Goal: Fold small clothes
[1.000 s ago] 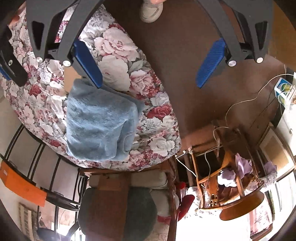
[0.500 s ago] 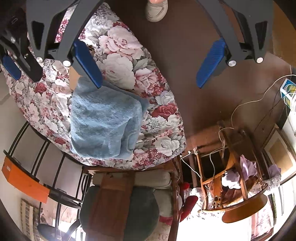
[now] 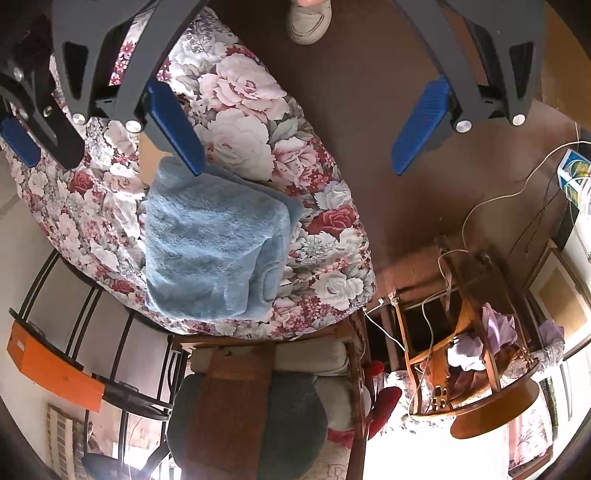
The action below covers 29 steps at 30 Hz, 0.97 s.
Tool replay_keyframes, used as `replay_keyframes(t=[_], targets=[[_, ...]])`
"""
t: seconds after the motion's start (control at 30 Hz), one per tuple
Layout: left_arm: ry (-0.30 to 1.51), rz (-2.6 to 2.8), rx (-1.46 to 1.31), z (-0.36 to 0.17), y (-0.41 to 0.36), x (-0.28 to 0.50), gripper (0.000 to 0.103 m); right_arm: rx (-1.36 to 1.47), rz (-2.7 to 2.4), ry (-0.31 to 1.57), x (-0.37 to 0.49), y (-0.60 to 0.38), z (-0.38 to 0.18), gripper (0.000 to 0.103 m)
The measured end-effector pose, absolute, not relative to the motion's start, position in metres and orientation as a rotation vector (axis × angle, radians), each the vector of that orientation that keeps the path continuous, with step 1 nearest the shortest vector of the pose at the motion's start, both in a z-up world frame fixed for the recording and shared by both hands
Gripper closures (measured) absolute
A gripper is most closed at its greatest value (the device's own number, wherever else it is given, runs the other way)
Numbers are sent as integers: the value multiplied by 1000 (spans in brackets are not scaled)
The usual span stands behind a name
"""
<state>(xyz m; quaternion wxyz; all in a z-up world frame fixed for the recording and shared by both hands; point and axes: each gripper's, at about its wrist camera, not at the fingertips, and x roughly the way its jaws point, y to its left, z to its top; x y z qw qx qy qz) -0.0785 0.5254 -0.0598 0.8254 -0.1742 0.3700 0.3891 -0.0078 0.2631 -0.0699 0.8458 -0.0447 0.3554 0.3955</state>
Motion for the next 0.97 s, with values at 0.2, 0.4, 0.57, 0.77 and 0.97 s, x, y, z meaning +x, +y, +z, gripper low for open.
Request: replay_keyframes(t=[0.2, 0.4, 0.57, 0.77, 0.97], targets=[[788, 827, -372, -60, 525, -79, 5, -93, 833, 750, -8, 264, -70, 4], [790, 814, -372, -60, 526, -77, 5, -93, 831, 749, -8, 265, -70, 4], [778, 794, -358, -60, 526, -74, 5, -91, 831, 750, -8, 265, -70, 4], [759, 807, -329, -58, 526, -72, 5, -89, 834, 750, -10, 263, -70, 4], [762, 804, -359, -58, 532, -74, 5, -88, 836, 751, -10, 264, -70, 4]])
